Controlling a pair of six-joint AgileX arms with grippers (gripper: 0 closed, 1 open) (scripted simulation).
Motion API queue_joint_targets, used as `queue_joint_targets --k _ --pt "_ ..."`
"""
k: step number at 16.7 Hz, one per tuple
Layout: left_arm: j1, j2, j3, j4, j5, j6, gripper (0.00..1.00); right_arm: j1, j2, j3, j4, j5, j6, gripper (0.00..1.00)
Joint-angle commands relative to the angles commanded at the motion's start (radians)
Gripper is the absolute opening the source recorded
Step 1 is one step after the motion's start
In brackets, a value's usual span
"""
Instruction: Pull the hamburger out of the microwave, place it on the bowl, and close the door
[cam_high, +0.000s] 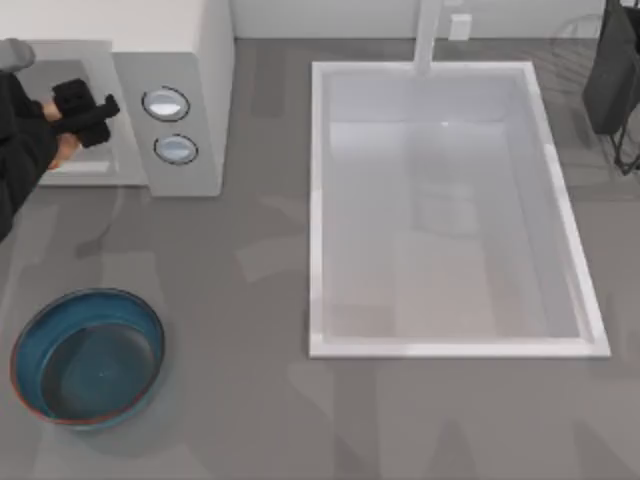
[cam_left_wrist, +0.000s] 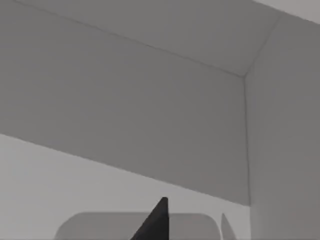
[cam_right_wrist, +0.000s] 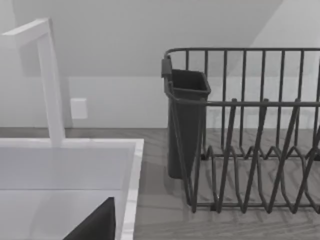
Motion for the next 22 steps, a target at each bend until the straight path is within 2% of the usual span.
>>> queue_joint_targets --k 4,9,14,18,22 --pt "-0.157 0.011 0.131 -0.392 -0.174 -0.430 0.00 0.000 0.000 0.000 0.000 0.000 0.000 1.00" --pt "-0.343 0.048 0.294 -0.982 -0.386 -1.116 0.00 0.000 0.000 0.000 0.000 0.000 0.000 1.00" --pt "-0.481 0.133 0.408 -1.545 -0.542 -1.705 0.00 0.000 0.000 0.000 0.000 0.000 0.000 1.00" --pt "-0.549 0.215 0.454 -1.862 -0.614 -2.007 0.00 0.000 0.000 0.000 0.000 0.000 0.000 1.00" --pt "-0.578 0.273 0.471 -2.018 -0.645 -2.161 0.00 0.000 0.000 0.000 0.000 0.000 0.000 1.00"
